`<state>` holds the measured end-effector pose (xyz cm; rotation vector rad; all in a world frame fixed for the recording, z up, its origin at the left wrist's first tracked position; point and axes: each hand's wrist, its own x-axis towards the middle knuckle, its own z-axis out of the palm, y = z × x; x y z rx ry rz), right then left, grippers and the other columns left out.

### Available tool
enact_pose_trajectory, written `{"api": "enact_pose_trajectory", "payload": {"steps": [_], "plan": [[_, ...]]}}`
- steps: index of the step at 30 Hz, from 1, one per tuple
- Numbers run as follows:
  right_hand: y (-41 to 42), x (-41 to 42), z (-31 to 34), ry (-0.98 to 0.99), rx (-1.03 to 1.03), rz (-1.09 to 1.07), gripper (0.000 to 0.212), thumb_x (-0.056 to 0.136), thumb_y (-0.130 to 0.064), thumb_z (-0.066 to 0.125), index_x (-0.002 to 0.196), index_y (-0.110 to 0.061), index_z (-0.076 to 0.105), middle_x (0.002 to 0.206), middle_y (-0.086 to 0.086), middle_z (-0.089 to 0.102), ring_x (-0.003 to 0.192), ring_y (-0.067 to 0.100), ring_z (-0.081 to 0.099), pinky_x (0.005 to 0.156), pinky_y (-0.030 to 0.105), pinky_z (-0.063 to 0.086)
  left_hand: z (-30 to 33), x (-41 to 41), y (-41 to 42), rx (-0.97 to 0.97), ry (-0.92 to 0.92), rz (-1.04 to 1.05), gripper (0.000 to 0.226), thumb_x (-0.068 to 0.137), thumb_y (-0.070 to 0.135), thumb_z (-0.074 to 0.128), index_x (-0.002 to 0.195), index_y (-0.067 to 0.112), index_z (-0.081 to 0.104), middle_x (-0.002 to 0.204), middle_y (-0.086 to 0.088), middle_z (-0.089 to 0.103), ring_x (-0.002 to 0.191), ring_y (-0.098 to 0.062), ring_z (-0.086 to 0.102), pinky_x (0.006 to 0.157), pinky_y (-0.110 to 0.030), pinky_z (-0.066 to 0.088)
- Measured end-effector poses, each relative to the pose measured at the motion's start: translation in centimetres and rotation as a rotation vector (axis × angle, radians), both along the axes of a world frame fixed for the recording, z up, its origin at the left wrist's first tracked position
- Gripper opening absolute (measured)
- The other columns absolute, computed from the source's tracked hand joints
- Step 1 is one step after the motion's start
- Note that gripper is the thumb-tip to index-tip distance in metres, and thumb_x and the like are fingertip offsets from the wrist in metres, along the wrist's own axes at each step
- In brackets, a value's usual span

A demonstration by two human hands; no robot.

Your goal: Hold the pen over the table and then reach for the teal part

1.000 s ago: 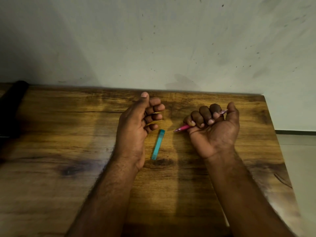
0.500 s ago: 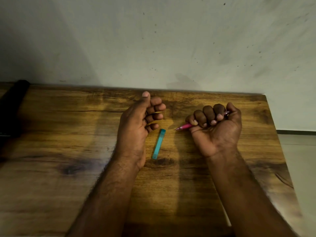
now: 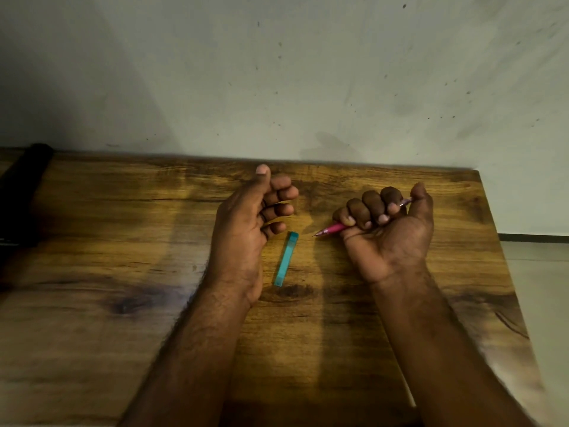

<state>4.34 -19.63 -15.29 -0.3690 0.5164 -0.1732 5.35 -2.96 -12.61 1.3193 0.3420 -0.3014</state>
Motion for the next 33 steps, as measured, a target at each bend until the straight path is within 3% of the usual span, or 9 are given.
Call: {"api": "enact_pose_trajectory", "payload": {"steps": [5,8,10,13,17,33], "plan": [[-0.3,0.0,0.0,-0.021,-0.001,-0.022,0.053,0.099,-0.050,0.037,0.055,-0.019,0.036,0.047,-0.003,0.026,0.047,0.015,0.022,0.054,0.027,0.031,-0.3,0.0,0.1,0.069,-0.002,-0.001,0.031,0.097,0.047,0.061,0.103,0.021,0.077,0.103,0.000,0.081,0.090,-0.012,0.070,0.078,-0.032,0.052],[-0.4,0.0,0.0,-0.033,0.012,-0.027,0.055,0.099,-0.053,0.037,0.056,-0.019,0.037,0.047,-0.003,0.027,0.047,0.015,0.022,0.055,0.027,0.030,-0.9,0.0,0.2,0.155,-0.063,-0.001,0.012,0.091,0.025,0.074,0.102,0.022,0.077,0.100,0.005,0.080,0.089,-0.004,0.070,0.074,-0.023,0.052],[-0.5,0.0,-0.1,-0.036,0.003,-0.031,0.053,0.100,-0.049,0.036,0.055,-0.019,0.036,0.047,-0.003,0.027,0.047,0.015,0.022,0.055,0.027,0.030,-1.3,-0.1,0.2,0.218,-0.126,-0.026,0.019,0.088,0.011,0.077,0.104,0.021,0.076,0.100,0.006,0.079,0.090,0.000,0.071,0.072,-0.014,0.053],[-0.6,0.0,0.0,-0.046,0.022,-0.034,0.051,0.100,-0.050,0.036,0.058,-0.020,0.034,0.048,-0.004,0.026,0.048,0.015,0.022,0.055,0.027,0.029,-1.6,-0.2,0.3,0.320,-0.191,-0.065,0.031,0.083,0.003,0.079,0.102,0.026,0.074,0.100,0.008,0.077,0.087,0.002,0.071,0.073,-0.012,0.054],[-0.6,-0.1,0.0,-0.058,0.034,-0.033,0.051,0.100,-0.050,0.036,0.059,-0.020,0.035,0.048,-0.004,0.026,0.048,0.015,0.022,0.055,0.028,0.028,-2.2,-0.1,0.4,0.433,-0.211,-0.118,0.038,0.078,0.003,0.084,0.099,0.032,0.072,0.100,0.014,0.076,0.077,0.001,0.065,0.071,-0.017,0.057],[-0.5,-0.1,0.1,-0.131,0.072,-0.011,0.050,0.102,-0.047,0.034,0.060,-0.020,0.035,0.049,-0.004,0.026,0.050,0.014,0.021,0.056,0.029,0.027,-2.7,-0.1,0.5,0.483,-0.183,-0.231,0.037,0.074,0.012,0.088,0.100,0.033,0.072,0.100,0.016,0.075,0.081,0.003,0.065,0.071,-0.017,0.056]]}}
